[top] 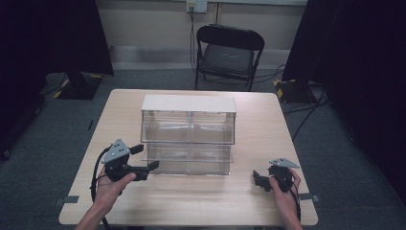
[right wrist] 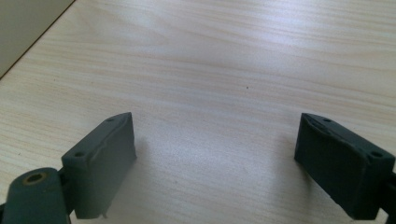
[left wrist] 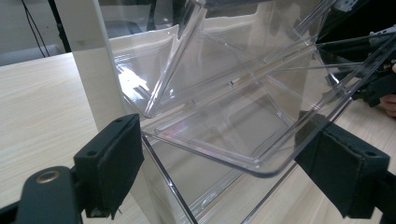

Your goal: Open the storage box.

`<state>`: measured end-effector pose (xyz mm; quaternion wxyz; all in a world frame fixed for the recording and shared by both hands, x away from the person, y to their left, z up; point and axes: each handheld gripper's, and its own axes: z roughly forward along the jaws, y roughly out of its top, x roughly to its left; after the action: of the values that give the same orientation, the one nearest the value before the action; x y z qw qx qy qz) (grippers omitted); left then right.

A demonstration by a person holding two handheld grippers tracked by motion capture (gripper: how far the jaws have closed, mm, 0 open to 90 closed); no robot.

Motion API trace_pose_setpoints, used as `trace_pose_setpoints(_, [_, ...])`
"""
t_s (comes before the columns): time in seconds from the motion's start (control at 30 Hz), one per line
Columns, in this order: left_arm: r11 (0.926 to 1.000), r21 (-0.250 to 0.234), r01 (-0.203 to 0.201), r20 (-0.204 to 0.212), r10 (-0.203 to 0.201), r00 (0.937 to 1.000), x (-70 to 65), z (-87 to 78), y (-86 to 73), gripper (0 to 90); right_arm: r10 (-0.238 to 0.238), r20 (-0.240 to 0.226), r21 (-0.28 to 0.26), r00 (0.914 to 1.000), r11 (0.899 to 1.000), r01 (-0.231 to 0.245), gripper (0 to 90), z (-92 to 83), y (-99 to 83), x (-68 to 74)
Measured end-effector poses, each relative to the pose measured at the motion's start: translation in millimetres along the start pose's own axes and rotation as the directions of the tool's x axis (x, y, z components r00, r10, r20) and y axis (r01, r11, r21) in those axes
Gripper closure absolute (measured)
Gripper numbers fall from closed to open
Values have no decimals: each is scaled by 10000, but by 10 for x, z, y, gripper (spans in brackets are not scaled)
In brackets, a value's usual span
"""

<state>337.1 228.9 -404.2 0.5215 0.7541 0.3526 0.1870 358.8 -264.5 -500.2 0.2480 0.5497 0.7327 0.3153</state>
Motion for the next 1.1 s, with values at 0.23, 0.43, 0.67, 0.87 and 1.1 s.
trace_pose_setpoints(0.23, [10000, -55, 47, -124, -48, 9999, 19, 33, 22, 152, -1, 1, 0, 10000, 10000, 1, 116, 0, 0, 0])
trace_pose_setpoints(0.43, [9999, -88, 97, -174, -99, 9998, 33, 40, 42, 151, 1, 2, 1, 10000, 10000, -1, 116, 0, 0, 0])
trace_pose_setpoints(0.67, [9999, -97, -59, -180, 58, 9998, 17, 57, 103, 153, -2, 0, 1, 10000, 10000, 2, 116, 0, 0, 0])
trace_pose_setpoints(0.87, [9999, -90, -44, -105, 43, 9999, 37, 46, 122, 154, -5, 2, 1, 10000, 10000, 5, 116, 0, 0, 0])
trace_pose_setpoints(1.1, [9998, -181, 22, -33, -22, 10000, 49, 35, 154, 152, -3, 1, 1, 10000, 10000, 3, 116, 0, 0, 0])
